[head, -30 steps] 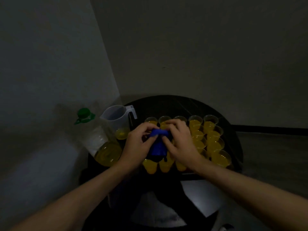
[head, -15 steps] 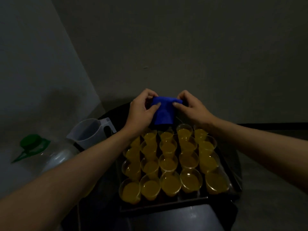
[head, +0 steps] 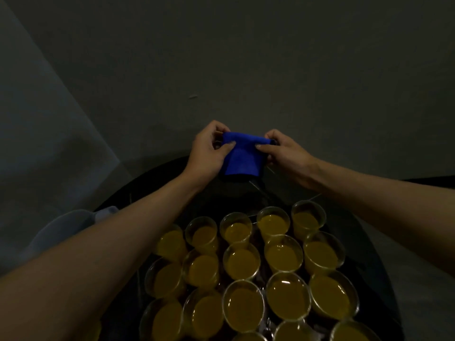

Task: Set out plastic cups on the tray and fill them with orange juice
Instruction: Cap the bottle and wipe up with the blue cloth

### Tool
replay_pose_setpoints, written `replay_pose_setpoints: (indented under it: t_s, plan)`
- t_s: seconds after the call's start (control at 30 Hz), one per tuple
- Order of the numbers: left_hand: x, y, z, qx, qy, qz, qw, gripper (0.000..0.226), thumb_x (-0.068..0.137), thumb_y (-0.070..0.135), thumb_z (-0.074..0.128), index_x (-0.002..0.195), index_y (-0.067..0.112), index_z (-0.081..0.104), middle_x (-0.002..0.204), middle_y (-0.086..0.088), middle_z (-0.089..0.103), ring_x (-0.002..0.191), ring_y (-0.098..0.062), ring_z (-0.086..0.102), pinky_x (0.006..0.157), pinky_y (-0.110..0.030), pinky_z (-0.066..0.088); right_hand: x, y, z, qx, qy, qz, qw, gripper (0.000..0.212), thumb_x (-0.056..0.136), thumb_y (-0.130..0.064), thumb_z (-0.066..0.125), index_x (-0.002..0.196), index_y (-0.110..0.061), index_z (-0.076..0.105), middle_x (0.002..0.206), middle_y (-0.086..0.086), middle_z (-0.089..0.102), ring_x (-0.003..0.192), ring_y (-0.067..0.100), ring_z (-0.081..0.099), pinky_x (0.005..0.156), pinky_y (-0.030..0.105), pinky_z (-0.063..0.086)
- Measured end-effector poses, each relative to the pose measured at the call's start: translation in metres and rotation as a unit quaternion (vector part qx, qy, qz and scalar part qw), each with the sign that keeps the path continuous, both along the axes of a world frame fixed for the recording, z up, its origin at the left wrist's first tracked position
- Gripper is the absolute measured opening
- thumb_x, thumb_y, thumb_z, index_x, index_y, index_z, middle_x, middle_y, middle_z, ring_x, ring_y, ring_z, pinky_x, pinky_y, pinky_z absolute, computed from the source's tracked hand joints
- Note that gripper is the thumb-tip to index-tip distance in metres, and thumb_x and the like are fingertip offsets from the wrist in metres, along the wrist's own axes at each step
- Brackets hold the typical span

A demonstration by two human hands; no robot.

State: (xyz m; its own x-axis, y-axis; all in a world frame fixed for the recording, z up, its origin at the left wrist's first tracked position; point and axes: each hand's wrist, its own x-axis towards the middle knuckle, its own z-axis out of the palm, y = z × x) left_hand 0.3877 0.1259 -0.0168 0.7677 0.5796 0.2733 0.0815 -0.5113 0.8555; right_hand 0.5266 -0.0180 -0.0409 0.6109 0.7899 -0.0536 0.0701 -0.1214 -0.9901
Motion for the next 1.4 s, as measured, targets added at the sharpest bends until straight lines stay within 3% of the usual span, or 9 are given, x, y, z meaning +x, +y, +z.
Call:
replay_pose_setpoints:
  t_s: [0.13, 0.2, 0.3, 0.5, 0.7, 0.87, 1.17, 1.27, 1.4]
  plan:
    - [0.026, 0.023, -0.038, 0.025, 0.049, 0.012, 0.998, 0.014, 0.096, 0.01, 0.064, 0.102, 0.019, 0.056, 0.104, 0.001, 0.062, 0.095, -0.012, 0.062, 0.079, -0.028, 0.055, 0.021, 0.018, -0.026, -0.043, 0.008, -0.003, 0.999, 0.012, 0.099, -0.01, 0.054, 0.11, -0.015, 0.052, 0.113, 0.006, 0.062, 0.095, 0.015, 0.064, 0.062, 0.019, 0.053]
    - [0.035, 0.033, -0.058, 0.044, 0.086, 0.002, 0.995, 0.012, 0.097, 0.011, 0.062, 0.102, 0.016, 0.053, 0.102, -0.004, 0.061, 0.092, -0.018, 0.064, 0.069, -0.035, 0.057, 0.032, 0.028, -0.04, -0.07, 0.025, -0.015, 0.997, 0.019, 0.098, -0.01, 0.055, 0.117, -0.012, 0.053, 0.115, 0.008, 0.062, 0.1, 0.02, 0.066, 0.067, 0.024, 0.056]
    - [0.043, 0.039, -0.085, 0.012, 0.151, -0.01, 0.988, 0.012, 0.1, 0.013, 0.059, 0.105, 0.014, 0.048, 0.105, -0.006, 0.059, 0.088, -0.02, 0.066, 0.049, -0.027, 0.056, 0.044, 0.042, -0.061, -0.149, 0.026, -0.007, 0.988, 0.021, 0.099, -0.011, 0.055, 0.119, -0.013, 0.054, 0.114, 0.009, 0.063, 0.095, 0.02, 0.066, 0.061, 0.027, 0.053]
    - [0.054, 0.045, -0.111, -0.065, 0.291, -0.033, 0.954, 0.02, 0.099, 0.015, 0.059, 0.113, 0.023, 0.048, 0.109, 0.004, 0.052, 0.093, -0.018, 0.064, 0.062, -0.031, 0.063, 0.054, 0.058, -0.092, -0.288, 0.017, 0.03, 0.957, 0.018, 0.099, -0.016, 0.055, 0.116, -0.023, 0.054, 0.115, 0.009, 0.059, 0.098, 0.023, 0.063, 0.064, 0.033, 0.052]
    - [0.047, 0.06, -0.113, -0.095, 0.299, -0.033, 0.949, 0.024, 0.098, 0.013, 0.059, 0.119, 0.022, 0.049, 0.118, -0.001, 0.053, 0.099, -0.022, 0.065, 0.068, -0.035, 0.063, 0.048, 0.071, -0.101, -0.287, 0.026, 0.027, 0.957, 0.024, 0.098, -0.017, 0.056, 0.121, -0.024, 0.055, 0.118, 0.008, 0.06, 0.105, 0.025, 0.063, 0.083, 0.039, 0.054]
    - [0.032, 0.072, -0.104, -0.111, 0.302, -0.03, 0.946, 0.028, 0.098, 0.013, 0.059, 0.122, 0.023, 0.05, 0.126, -0.005, 0.052, 0.104, -0.026, 0.065, 0.073, -0.039, 0.063, 0.034, 0.083, -0.09, -0.276, 0.036, 0.044, 0.959, 0.019, 0.099, -0.015, 0.054, 0.116, -0.024, 0.056, 0.116, 0.007, 0.061, 0.098, 0.021, 0.062, 0.07, 0.034, 0.05]
    - [0.0, 0.071, -0.07, -0.189, 0.244, 0.003, 0.951, 0.03, 0.097, 0.007, 0.061, 0.118, 0.024, 0.05, 0.118, -0.007, 0.057, 0.097, -0.02, 0.067, 0.064, -0.031, 0.059, 0.003, 0.08, -0.048, -0.219, 0.062, 0.031, 0.973, 0.016, 0.1, -0.011, 0.05, 0.111, -0.02, 0.058, 0.111, 0.006, 0.061, 0.096, 0.019, 0.061, 0.072, 0.032, 0.051]
    - [-0.008, 0.066, -0.058, -0.208, 0.247, 0.015, 0.946, 0.03, 0.096, 0.006, 0.062, 0.12, 0.021, 0.051, 0.12, -0.008, 0.059, 0.101, -0.021, 0.068, 0.07, -0.033, 0.061, -0.006, 0.076, -0.036, -0.211, 0.062, 0.035, 0.975, 0.023, 0.099, -0.01, 0.05, 0.12, -0.017, 0.057, 0.114, 0.008, 0.06, 0.098, 0.02, 0.062, 0.067, 0.03, 0.05]
    - [-0.019, 0.06, -0.043, -0.225, 0.224, 0.046, 0.947, 0.039, 0.094, 0.004, 0.064, 0.129, 0.015, 0.051, 0.122, -0.01, 0.059, 0.105, -0.023, 0.066, 0.085, -0.04, 0.061, -0.017, 0.07, -0.022, -0.193, 0.065, 0.03, 0.979, 0.026, 0.098, -0.008, 0.049, 0.122, -0.015, 0.055, 0.12, 0.011, 0.058, 0.104, 0.024, 0.061, 0.076, 0.033, 0.055]
